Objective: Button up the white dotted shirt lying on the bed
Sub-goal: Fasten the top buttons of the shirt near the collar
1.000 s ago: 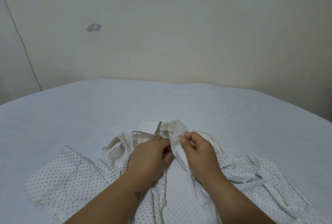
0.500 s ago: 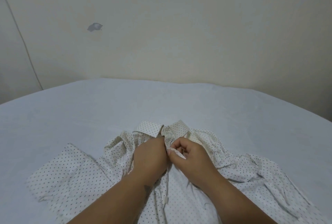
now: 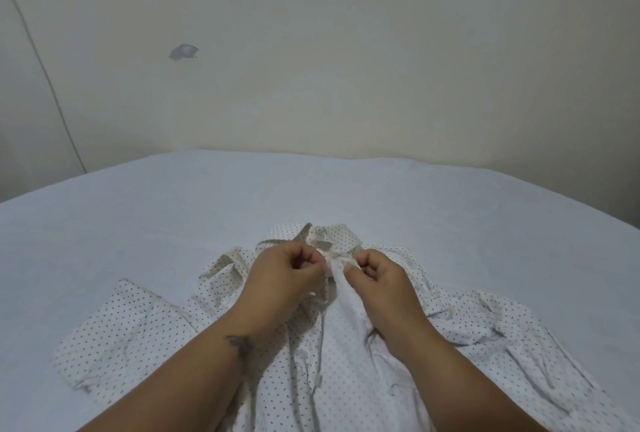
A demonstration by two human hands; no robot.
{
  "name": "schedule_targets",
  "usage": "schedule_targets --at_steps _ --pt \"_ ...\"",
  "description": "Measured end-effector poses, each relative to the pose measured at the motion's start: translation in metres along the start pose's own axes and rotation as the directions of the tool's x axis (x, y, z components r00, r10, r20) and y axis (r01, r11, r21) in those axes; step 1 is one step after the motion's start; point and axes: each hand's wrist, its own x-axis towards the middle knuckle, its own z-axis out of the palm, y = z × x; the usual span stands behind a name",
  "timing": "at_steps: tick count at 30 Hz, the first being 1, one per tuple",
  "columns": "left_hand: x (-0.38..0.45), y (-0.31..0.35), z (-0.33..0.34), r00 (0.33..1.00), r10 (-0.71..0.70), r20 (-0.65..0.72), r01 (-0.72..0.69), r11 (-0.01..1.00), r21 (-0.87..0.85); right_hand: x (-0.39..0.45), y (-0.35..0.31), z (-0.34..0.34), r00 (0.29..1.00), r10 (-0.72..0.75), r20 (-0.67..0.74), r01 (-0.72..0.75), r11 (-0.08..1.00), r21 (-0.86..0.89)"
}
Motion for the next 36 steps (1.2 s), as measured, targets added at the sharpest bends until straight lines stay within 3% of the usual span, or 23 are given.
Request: schedule_targets --at_steps 6,13,26,33,36 --pt "-0.015 0.005 0.001 0.996 -0.059 0.070 0.070 0.983 -0.168 -0.003 -0.009 -0.001 0.989 0.045 0.138 -0.065 0.988 0.141" --pt "-0.019 -0.002 0.007 1.000 -0.031 0.007 0.031 0.965 -0.260 -0.005 -0.008 -0.002 0.988 0.017 0.154 -0.039 0.989 0.143" --pt "-0.018 -0.005 0.009 1.000 -0.019 -0.004 0.018 0.967 -0.254 -0.006 -0.008 -0.003 0.982 0.006 0.188 -0.032 0.990 0.138" --pt "-0.017 -0.007 0.010 0.996 0.031 -0.080 -0.041 0.990 -0.134 -0.003 -0.008 -0.005 0.992 0.028 0.127 -0.044 0.992 0.122" --pt "-0.017 -0.008 0.010 0.995 0.056 -0.085 -0.066 0.990 -0.121 -0.002 -0.006 -0.005 0.984 0.008 0.176 -0.032 0.991 0.131"
